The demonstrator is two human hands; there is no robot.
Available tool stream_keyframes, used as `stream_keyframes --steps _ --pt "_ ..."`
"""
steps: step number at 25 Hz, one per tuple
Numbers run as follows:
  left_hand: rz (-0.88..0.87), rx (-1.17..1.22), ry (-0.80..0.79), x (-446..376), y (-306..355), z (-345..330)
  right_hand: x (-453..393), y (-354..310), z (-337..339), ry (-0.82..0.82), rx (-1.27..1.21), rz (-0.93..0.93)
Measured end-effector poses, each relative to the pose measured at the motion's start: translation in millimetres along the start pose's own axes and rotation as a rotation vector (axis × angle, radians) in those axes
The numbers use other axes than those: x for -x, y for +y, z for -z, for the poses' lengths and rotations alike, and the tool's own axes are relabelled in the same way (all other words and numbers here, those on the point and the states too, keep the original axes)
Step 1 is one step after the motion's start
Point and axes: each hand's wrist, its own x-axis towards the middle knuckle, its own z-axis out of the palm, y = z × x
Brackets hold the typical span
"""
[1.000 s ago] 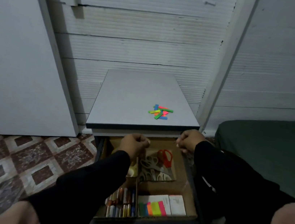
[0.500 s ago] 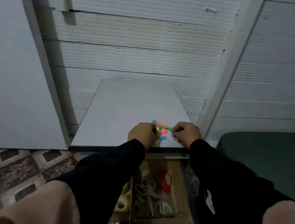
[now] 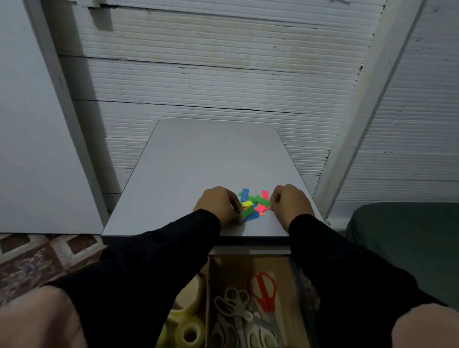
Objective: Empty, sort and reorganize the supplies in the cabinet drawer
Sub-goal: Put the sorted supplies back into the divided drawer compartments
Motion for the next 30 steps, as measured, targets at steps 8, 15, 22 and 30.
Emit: stream_keyframes --steps 8,15,22,30 --pt "0.067 0.241 0.009 -17 -4 25 1 8 15 0.02 -0.254 -0.071" --pt "-0.008 -0.099 -0.045 -32 6 10 15 11 25 -0.1 -0.43 -0.01" --pt "-0.054 -0.216 -0.009 -33 9 8 26 -12 21 -0.225 -0.308 0.098" --pt "-0.155 -0.423 0.093 -25 10 -1 31 -26 1 -0.132 0.075 0.177"
